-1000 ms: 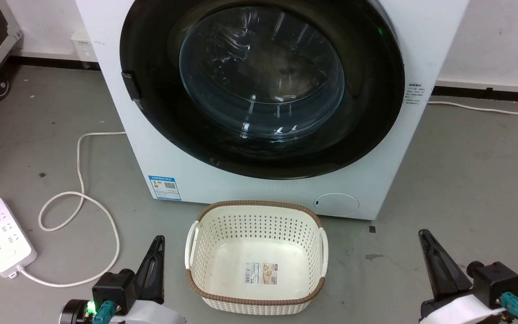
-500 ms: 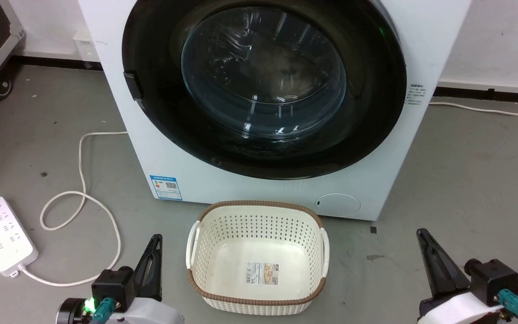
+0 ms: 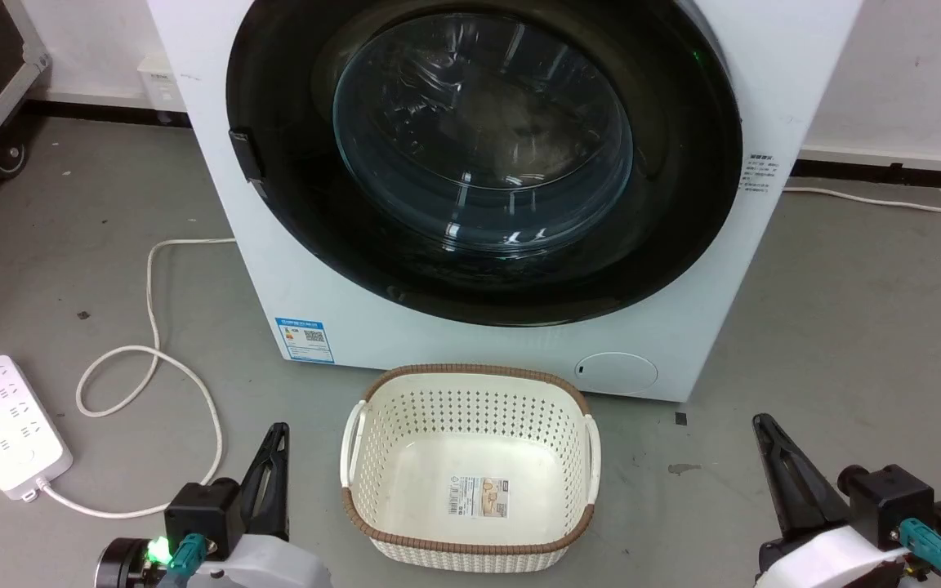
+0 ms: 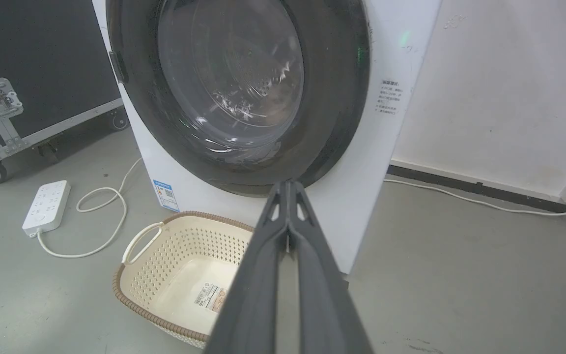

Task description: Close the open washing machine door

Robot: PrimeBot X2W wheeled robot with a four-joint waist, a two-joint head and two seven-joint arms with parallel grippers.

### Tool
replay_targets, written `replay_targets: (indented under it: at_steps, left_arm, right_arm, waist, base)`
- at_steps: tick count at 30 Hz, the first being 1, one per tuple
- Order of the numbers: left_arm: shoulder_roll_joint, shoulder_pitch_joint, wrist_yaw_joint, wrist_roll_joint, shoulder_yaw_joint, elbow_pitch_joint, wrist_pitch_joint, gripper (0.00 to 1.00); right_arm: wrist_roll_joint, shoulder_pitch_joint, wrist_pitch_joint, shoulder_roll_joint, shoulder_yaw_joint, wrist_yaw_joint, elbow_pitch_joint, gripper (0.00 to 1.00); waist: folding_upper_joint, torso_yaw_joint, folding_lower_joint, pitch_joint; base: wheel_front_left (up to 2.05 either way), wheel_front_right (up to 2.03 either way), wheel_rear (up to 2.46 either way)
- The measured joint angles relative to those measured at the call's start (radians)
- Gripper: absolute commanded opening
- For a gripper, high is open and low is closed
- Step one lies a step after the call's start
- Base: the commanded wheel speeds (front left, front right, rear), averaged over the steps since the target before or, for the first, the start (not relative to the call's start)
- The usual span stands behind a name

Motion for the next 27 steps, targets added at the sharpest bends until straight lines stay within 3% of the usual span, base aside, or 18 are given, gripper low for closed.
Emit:
replay_targets:
  at_steps: [27]
  left_arm:
    - [-0.001,-0.003,0.017,0.033,0.013,-0.034,0.054,0.0]
  right_arm:
    - [-0.011,-0.003,0.053,0.004,0.006,0.0,-0.025,0.0]
  waist:
    - [0.0,0.008,0.0,-0.002]
  base:
    - [0.0,0.0,0.0]
